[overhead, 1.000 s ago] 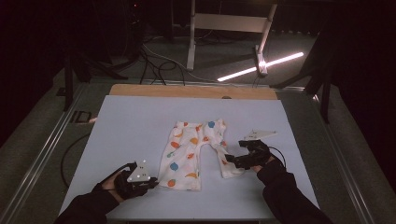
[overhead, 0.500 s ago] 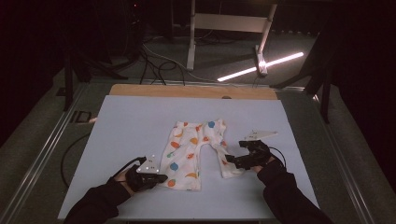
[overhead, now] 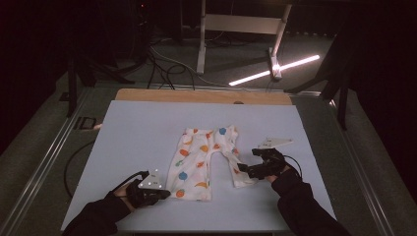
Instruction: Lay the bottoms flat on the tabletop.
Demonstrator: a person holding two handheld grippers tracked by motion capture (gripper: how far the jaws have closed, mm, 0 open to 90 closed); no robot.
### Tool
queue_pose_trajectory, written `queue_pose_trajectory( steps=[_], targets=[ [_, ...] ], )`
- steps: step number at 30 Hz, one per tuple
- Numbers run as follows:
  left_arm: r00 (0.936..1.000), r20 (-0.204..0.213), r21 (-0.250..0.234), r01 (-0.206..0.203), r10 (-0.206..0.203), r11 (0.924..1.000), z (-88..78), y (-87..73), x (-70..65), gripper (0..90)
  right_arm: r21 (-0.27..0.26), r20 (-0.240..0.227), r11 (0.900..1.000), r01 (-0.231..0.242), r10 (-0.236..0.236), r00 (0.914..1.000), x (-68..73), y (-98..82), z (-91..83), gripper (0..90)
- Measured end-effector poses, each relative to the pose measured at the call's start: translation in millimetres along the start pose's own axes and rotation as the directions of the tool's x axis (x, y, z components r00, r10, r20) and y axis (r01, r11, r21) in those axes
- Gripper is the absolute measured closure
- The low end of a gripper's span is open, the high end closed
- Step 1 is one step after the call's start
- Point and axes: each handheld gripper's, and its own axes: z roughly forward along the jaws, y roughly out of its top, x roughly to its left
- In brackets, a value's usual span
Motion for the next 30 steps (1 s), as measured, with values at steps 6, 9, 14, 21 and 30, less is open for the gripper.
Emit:
queue_pose_trajectory(
  steps=[6,9,14,21,30],
  targets=[
    [0.9994,-0.021,-0.056,0.027,-0.029,0.9981,-6.3,0.1,2.7,67.8,-0.010,-0.001,1.000,0.003,-0.003,1.0000,1.4,2.0,-1.6,13.7],
    [0.9966,-0.045,-0.108,0.064,-0.069,0.9921,-14.4,1.4,7.2,54.9,-0.015,-0.003,1.000,0.011,-0.011,0.9999,0.9,1.9,-3.1,13.6],
    [0.9890,-0.057,-0.156,0.126,-0.137,0.9796,-23.3,2.3,12.9,32.9,-0.016,-0.001,1.000,0.002,-0.002,1.0000,0.9,-1.3,-6.0,13.6],
    [0.9767,-0.063,-0.207,0.188,-0.205,0.9601,-31.7,-2.8,18.4,10.8,0.000,-0.005,1.000,-0.014,0.014,0.9999,0.3,-17.6,-12.8,16.9],
    [0.9440,-0.192,-0.287,0.208,-0.268,0.9351,-44.3,-13.9,15.8,0.3,0.048,0.088,0.999,0.021,-0.025,0.9958,12.3,-32.7,-9.4,47.9]
  ],
)
